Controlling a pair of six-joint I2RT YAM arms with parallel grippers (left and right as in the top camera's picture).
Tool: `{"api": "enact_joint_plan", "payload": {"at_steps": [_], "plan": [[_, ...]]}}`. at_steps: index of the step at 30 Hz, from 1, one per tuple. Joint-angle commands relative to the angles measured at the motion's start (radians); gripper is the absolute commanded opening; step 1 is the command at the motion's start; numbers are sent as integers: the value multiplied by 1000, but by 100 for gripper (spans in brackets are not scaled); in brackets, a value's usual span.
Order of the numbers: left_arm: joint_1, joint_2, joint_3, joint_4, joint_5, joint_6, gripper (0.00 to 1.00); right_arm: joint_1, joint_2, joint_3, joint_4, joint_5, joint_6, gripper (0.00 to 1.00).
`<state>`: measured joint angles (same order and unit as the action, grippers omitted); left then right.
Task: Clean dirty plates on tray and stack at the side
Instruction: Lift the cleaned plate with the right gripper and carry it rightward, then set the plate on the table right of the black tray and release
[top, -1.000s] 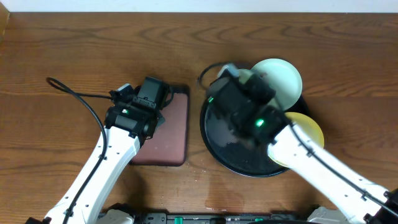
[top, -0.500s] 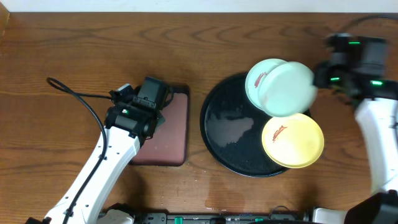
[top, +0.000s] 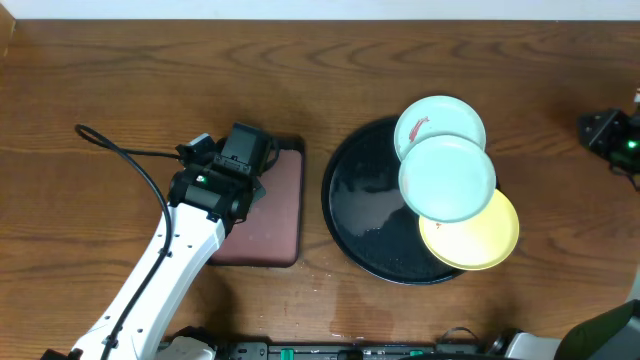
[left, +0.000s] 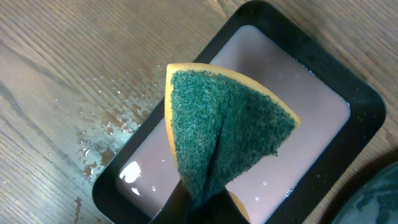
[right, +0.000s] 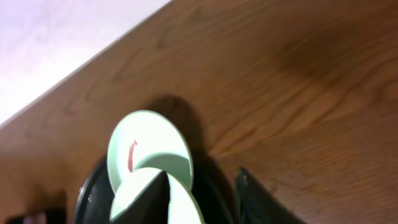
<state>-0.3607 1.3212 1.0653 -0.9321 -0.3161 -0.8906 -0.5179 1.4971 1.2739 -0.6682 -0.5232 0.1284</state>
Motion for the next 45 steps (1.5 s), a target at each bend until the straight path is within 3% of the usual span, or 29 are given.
{"api": "enact_joint_plan", "payload": {"at_steps": [1, 4, 13, 19, 26, 29, 34, 38, 45], "plan": [[4, 5, -10, 0, -8, -5, 7, 102, -5, -40, -7, 68, 8, 40], [4, 5, -10, 0, -8, -5, 7, 200, -5, -79, -4, 136, 4, 51], [4, 5, -10, -1, -8, -5, 8, 444, 62, -153, 0, 464, -13, 57], [4, 5, -10, -1, -5, -5, 7, 479, 187, -160, 14, 577, -13, 56], [4, 5, -10, 30, 35, -5, 7, 480, 262, -160, 43, 560, -52, 57], [4, 5, -10, 40, 35, -5, 8, 480, 263, -160, 45, 520, -93, 48], [4, 5, -11, 48, 35, -5, 8, 480, 262, -159, 41, 523, -93, 7], [4, 5, -11, 48, 35, -5, 7, 480, 261, -148, 38, 527, -100, 1], [4, 5, -11, 48, 35, -5, 7, 480, 259, -62, -62, 517, -100, 1]]}}
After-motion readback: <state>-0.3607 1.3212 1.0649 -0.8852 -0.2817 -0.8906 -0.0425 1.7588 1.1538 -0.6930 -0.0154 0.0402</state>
